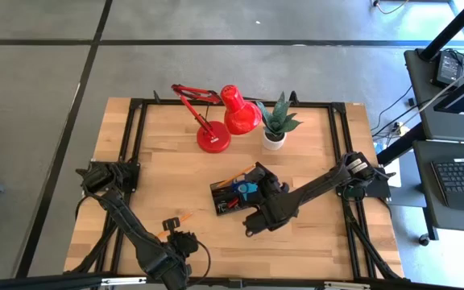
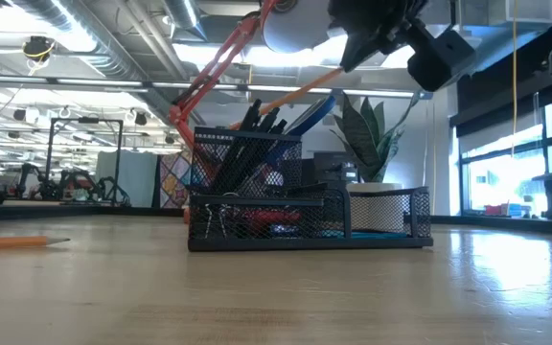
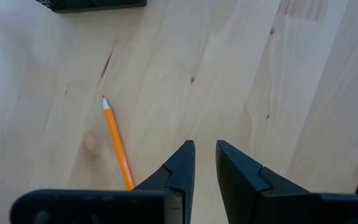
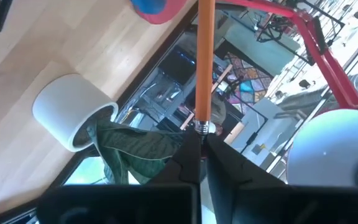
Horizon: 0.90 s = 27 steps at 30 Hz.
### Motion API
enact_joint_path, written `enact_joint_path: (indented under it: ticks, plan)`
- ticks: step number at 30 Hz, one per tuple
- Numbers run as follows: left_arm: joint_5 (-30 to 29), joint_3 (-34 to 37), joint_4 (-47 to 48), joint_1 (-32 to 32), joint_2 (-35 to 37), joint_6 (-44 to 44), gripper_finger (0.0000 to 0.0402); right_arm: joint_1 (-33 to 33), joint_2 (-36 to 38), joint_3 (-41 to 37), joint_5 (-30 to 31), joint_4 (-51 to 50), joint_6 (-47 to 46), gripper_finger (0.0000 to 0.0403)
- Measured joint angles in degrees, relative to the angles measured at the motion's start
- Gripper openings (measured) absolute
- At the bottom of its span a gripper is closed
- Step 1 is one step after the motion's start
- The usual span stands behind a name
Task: Pick and place office supplies into organizer
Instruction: Put the top yellow pencil into the black desk organizer
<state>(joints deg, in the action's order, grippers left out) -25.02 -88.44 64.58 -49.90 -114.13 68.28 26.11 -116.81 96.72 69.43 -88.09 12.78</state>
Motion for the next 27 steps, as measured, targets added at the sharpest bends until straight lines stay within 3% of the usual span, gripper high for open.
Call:
enact_joint_path:
  ticks: [17, 27]
  plan:
    - [-1.99, 0.00, 0.00, 0.01, 0.00, -0.03, 0.0059, -0.06, -0.02, -2.29, 1.40, 15.59, 17.30, 0.0015]
    - [-2.74, 0.00, 0.00, 0.01, 0.00, -0.03, 0.0059, -0.06, -0.02, -2.29, -0.56, 18.22, 23.49, 0.0015]
